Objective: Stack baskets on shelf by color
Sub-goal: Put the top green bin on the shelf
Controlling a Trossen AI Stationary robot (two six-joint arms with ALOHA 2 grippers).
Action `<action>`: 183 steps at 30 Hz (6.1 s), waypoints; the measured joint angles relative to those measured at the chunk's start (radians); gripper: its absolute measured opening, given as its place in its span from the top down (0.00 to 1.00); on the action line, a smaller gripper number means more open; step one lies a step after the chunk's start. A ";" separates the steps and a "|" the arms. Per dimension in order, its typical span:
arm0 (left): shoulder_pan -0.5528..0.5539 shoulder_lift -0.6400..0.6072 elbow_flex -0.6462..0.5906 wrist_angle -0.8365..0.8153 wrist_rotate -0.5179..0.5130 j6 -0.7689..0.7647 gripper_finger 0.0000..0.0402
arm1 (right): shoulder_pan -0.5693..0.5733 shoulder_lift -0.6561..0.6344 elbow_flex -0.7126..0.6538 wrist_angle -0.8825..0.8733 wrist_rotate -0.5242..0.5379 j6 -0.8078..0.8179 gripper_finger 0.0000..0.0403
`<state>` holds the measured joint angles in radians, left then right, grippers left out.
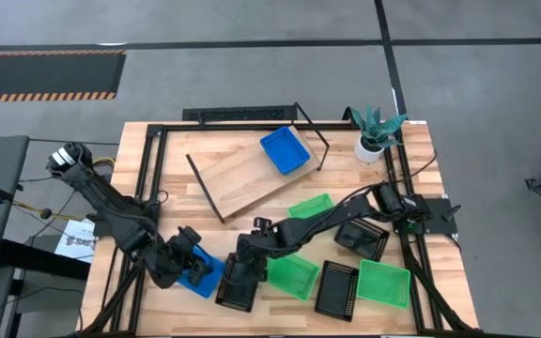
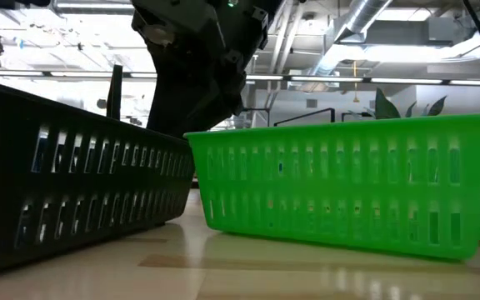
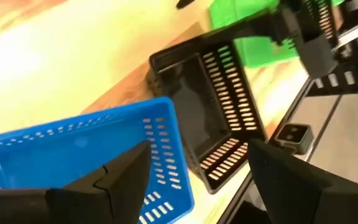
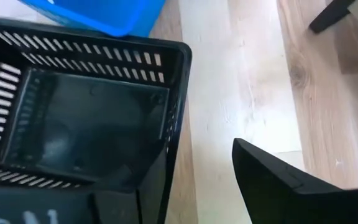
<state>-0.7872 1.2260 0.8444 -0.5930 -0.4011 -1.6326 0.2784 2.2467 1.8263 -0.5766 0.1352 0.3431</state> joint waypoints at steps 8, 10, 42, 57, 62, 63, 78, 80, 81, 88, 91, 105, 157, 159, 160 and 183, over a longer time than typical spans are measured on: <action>0.000 -0.001 0.000 -0.001 -0.011 0.010 0.37 | 0.000 0.000 0.000 0.002 -0.032 -0.004 0.54; 0.000 -0.001 0.000 0.000 -0.015 0.014 0.37 | 0.000 0.000 0.000 0.002 -0.049 -0.004 0.55; 0.000 -0.001 0.000 0.001 -0.026 0.015 0.37 | -0.037 0.000 -0.001 0.014 -0.124 -0.045 0.53; 0.000 -0.001 0.000 0.007 -0.007 0.028 0.37 | -0.067 -0.130 0.000 -0.189 -0.161 -0.226 0.54; 0.000 -0.001 0.000 0.008 -0.031 0.026 0.37 | -0.063 -0.179 0.000 -0.476 -0.047 -0.365 0.56; 0.000 -0.001 0.000 0.008 -0.040 0.026 0.37 | -0.072 -0.179 -0.001 -0.530 -0.036 -0.350 0.56; 0.003 -0.001 0.000 0.000 -0.085 0.027 0.37 | -0.164 -0.166 -0.085 -0.631 -0.034 0.194 0.54; 0.004 -0.001 0.000 0.000 -0.085 0.028 0.37 | -0.162 -0.167 -0.096 -0.613 -0.027 0.230 0.54; 0.003 -0.001 0.000 0.000 -0.085 0.029 0.37 | -0.162 -0.167 -0.105 -0.608 -0.027 0.245 0.53; 0.003 -0.001 0.000 -0.003 -0.089 0.032 0.37 | -0.157 -0.164 -0.202 -0.545 -0.036 0.338 0.52; 0.004 -0.001 0.000 -0.003 -0.101 0.032 0.37 | -0.154 -0.165 -0.233 -0.496 -0.057 0.341 0.53; 0.011 -0.001 0.000 -0.003 -0.109 0.033 0.37 | -0.156 -0.166 -0.232 -0.500 -0.115 0.347 0.93; 0.121 -0.001 0.000 -0.088 -0.077 -0.002 0.37 | -0.393 -0.028 0.188 -0.473 -0.026 -1.006 0.93; 0.121 -0.001 0.000 -0.090 -0.077 -0.005 0.37 | -0.395 -0.014 0.188 -0.483 -0.018 -1.006 0.94; 0.121 -0.001 0.000 -0.090 -0.077 -0.008 0.37 | -0.398 -0.007 0.188 -0.483 -0.010 -1.003 0.94; 0.121 -0.001 0.000 -0.090 -0.048 0.033 0.37 | -0.382 -0.067 0.188 -0.493 0.154 -0.946 0.55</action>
<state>-0.6662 1.2251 0.8444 -0.6834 -0.4489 -1.5998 -0.1035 2.1797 2.0148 -1.0693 0.2888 -0.6027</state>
